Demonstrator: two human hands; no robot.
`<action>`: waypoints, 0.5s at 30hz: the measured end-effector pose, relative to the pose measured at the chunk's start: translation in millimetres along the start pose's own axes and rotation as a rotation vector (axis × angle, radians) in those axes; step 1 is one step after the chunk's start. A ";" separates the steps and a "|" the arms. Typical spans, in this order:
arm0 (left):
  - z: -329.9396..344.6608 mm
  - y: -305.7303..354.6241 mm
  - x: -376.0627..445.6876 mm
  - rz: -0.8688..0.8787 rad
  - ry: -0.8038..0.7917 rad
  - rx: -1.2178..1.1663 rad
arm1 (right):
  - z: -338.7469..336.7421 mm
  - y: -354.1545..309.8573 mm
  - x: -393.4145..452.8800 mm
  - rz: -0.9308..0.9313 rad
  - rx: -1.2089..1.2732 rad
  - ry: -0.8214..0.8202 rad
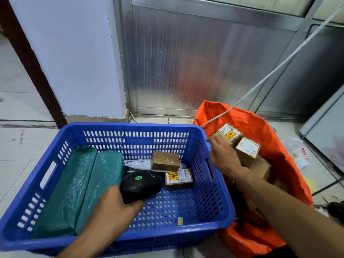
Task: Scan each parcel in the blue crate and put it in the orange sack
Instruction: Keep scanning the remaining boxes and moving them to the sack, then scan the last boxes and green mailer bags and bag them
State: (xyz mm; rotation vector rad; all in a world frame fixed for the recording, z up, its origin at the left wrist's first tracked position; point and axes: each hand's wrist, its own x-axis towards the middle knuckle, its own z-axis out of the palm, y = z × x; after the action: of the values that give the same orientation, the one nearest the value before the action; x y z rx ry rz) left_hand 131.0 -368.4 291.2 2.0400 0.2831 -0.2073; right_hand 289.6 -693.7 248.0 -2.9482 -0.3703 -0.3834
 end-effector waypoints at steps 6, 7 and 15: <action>-1.5 -0.6 3.3 0.003 0.038 0.020 | 51.1 -50.1 0.6 0.032 0.112 -0.565; -1.6 -2.0 4.5 0.000 0.042 0.024 | 60.3 -57.4 2.2 0.069 0.141 -0.697; -0.4 1.9 4.1 -0.113 0.030 -0.076 | 135.7 -86.2 16.2 0.446 0.364 -0.737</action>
State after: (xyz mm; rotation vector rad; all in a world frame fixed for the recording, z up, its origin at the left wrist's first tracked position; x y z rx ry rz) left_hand 135.4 -368.5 292.0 1.9550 0.4191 -0.2326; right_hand 313.8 -583.8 132.1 -2.5855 0.1452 0.7517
